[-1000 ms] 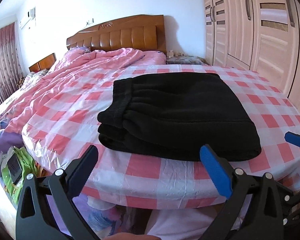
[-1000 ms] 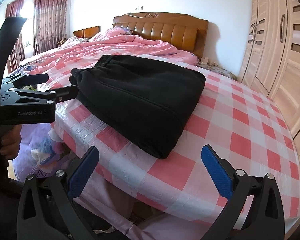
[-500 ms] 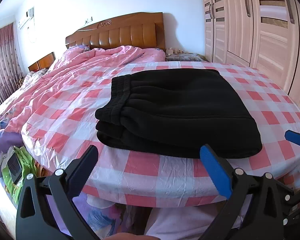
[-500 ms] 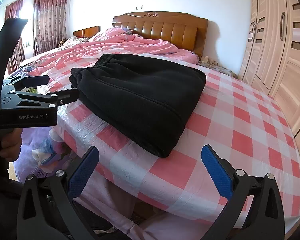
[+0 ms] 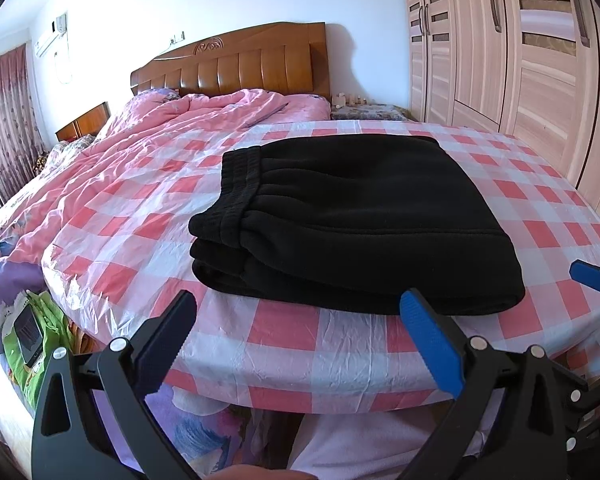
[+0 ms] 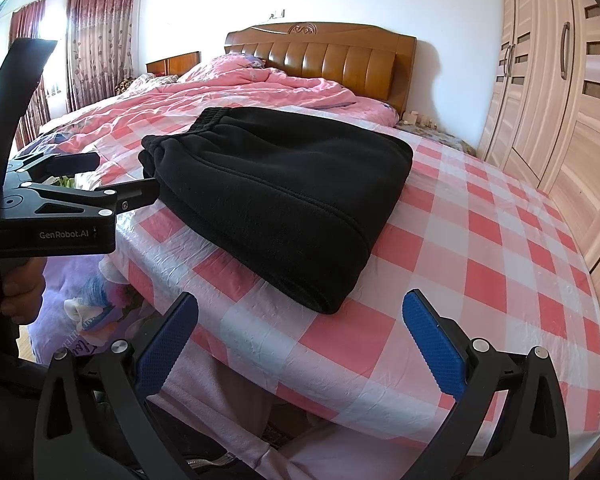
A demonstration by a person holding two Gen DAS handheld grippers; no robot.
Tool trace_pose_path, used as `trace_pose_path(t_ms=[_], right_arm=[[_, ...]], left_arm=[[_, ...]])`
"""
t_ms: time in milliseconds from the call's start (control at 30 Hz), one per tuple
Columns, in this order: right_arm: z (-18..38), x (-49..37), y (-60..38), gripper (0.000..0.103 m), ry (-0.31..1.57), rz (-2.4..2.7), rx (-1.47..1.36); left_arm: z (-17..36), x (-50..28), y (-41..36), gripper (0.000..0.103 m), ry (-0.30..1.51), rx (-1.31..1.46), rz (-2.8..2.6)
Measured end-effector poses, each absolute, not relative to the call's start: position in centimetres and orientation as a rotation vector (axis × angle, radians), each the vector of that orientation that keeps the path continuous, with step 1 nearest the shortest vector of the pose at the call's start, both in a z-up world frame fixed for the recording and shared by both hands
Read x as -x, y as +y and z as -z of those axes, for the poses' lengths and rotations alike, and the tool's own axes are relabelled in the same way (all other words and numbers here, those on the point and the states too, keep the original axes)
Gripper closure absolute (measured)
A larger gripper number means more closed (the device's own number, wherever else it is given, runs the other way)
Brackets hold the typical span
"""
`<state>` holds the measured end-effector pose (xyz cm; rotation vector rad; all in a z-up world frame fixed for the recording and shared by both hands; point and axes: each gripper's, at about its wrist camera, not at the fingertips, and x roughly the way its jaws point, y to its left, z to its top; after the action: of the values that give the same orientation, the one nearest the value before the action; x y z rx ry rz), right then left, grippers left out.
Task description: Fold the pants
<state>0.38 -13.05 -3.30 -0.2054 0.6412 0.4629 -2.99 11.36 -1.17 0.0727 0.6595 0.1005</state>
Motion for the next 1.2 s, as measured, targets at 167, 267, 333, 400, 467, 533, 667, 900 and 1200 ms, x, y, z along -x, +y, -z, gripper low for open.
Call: trace_pose_path(t_ms=[167, 267, 333, 400, 467, 533, 667, 900, 1200], right_arm=[[3.29, -0.39, -13.06, 0.004, 0.641, -0.463, 0.206], [3.29, -0.4, -13.07, 0.004, 0.641, -0.463, 0.205], [3.36, -0.35, -13.05, 0.004, 0.642, -0.464, 0.203], [3.44, -0.29, -12.99, 0.004, 0.642, -0.464, 0.202], [3.48, -0.19, -12.92, 0.004, 0.642, -0.464, 0.202], [3.47, -0.23, -12.95, 0.004, 0.642, -0.464, 0.202], [3.46, -0.22, -12.93, 0.004, 0.642, -0.464, 0.201], [3.45, -0.23, -12.95, 0.004, 0.643, -0.464, 0.201], [3.43, -0.23, -12.94, 0.004, 0.643, -0.464, 0.201]], left_arm=[[1.31, 3.03, 11.47, 0.001, 0.662, -0.07, -0.098], [1.46, 3.05, 11.44, 0.001, 0.665, -0.07, -0.098], [1.44, 3.03, 11.46, 0.001, 0.665, -0.069, -0.097], [1.44, 3.02, 11.43, 0.001, 0.664, -0.07, -0.098], [1.45, 3.03, 11.43, 0.001, 0.665, -0.069, -0.097], [1.46, 3.01, 11.42, 0.001, 0.665, -0.069, -0.096], [1.48, 3.05, 11.4, 0.001, 0.665, -0.069, -0.098], [1.47, 3.03, 11.42, 0.001, 0.666, -0.069, -0.096], [1.57, 3.04, 11.4, 0.001, 0.668, -0.068, -0.094]])
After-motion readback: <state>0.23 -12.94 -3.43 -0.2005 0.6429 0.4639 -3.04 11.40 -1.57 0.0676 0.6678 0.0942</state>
